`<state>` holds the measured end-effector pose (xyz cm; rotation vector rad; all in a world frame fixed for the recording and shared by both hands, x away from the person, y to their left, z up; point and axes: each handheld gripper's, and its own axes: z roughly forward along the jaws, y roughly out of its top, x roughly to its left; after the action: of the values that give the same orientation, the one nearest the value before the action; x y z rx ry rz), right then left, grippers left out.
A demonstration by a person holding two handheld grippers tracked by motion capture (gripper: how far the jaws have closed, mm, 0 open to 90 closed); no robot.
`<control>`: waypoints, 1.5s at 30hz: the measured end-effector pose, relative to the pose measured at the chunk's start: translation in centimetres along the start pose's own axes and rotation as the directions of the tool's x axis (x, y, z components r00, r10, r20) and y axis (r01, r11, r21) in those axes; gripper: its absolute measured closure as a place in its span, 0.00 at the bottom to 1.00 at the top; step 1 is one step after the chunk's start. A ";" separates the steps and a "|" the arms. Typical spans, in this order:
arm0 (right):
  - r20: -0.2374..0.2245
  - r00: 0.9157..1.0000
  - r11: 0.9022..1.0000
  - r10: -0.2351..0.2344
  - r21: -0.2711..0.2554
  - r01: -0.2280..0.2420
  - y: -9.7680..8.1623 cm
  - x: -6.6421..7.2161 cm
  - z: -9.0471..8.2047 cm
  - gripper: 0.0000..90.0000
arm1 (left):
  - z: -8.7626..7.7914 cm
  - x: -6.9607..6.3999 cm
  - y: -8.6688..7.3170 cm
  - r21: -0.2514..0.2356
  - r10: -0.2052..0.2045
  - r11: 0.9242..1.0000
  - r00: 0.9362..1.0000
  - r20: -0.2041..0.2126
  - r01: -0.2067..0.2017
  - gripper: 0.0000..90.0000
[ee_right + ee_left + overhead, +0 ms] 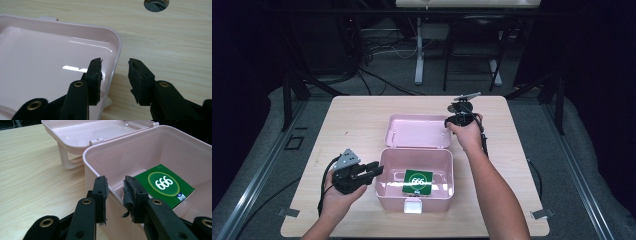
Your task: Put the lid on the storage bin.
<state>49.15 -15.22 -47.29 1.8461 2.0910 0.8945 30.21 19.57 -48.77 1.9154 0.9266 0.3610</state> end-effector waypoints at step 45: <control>-0.037 0.999 0.999 0.004 -0.033 -0.005 0.8 1.2 -2.7 0.97 | 0.0 -0.1 0.0 0.001 -0.003 1.000 1.000 -0.008 0.003 0.80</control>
<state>48.15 -14.82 -44.44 1.8318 2.0817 0.9658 30.14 19.49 -48.73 1.9151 0.9349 0.3670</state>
